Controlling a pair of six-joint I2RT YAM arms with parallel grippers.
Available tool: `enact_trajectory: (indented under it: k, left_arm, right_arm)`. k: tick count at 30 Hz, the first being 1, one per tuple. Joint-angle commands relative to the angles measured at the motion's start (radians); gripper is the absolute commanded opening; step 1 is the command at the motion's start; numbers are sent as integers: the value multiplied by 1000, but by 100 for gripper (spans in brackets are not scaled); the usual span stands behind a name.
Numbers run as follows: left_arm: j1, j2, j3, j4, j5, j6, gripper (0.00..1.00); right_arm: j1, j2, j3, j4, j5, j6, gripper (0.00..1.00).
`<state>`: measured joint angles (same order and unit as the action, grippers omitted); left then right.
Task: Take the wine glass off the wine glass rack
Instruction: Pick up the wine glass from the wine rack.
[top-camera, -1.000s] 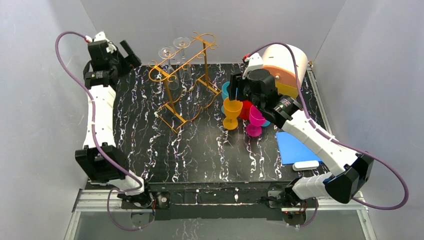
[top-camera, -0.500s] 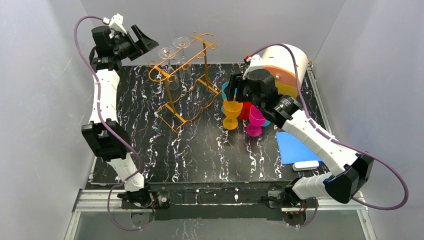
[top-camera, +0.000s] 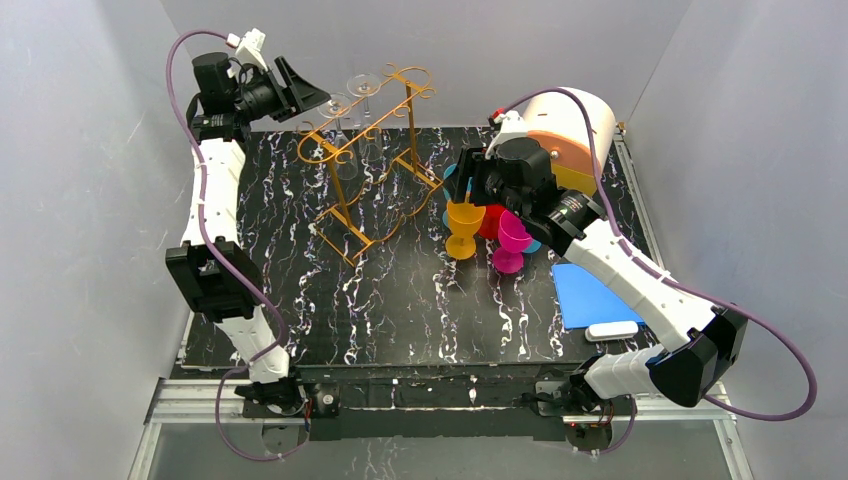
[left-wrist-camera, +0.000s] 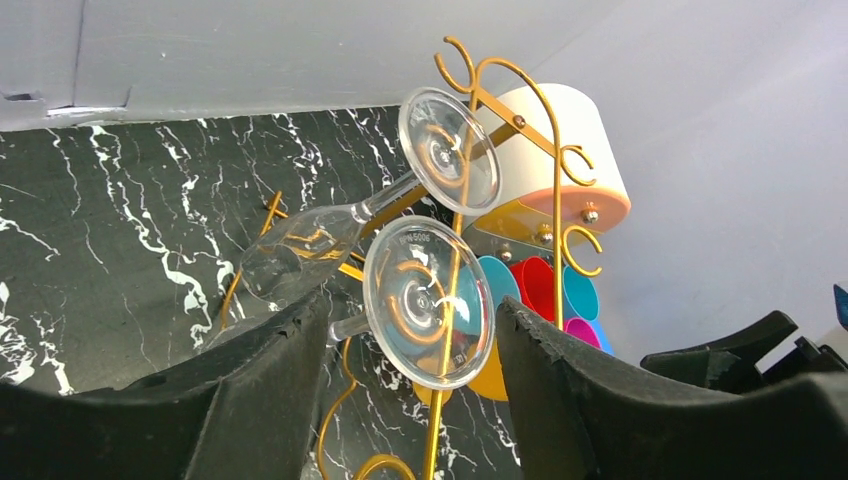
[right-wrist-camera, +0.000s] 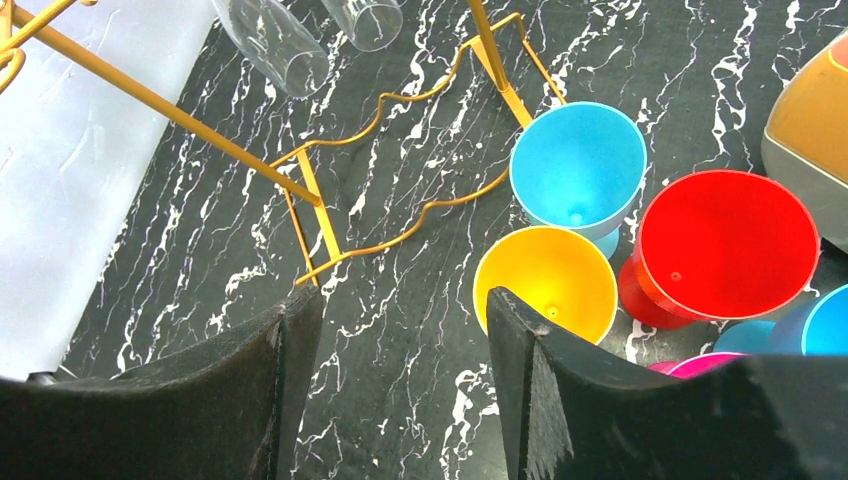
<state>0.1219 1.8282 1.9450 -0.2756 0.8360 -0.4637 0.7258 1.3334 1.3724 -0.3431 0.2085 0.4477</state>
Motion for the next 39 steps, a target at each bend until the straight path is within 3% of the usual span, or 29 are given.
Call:
enact_trajectory:
  k: [1, 6, 12, 20, 31, 39]
  left_arm:
    - [-12, 20, 29, 4, 71, 1, 59]
    - [-23, 59, 50, -21, 81, 8, 54]
    - [-46, 92, 80, -46, 64, 9, 40]
    - [-45, 65, 64, -85, -15, 33, 30]
    - [-45, 62, 81, -96, -47, 40, 31]
    - [-45, 77, 116, -102, -19, 32, 12]
  right_arm:
    - [-6, 1, 20, 7, -9, 17, 69]
    - [-8, 0, 24, 5, 3, 23, 69]
    - [-13, 3, 29, -2, 0, 16, 69]
    - [-17, 13, 30, -13, -22, 17, 69]
    - [-25, 38, 51, -45, -42, 29, 70]
    - [-25, 41, 58, -65, -66, 52, 71]
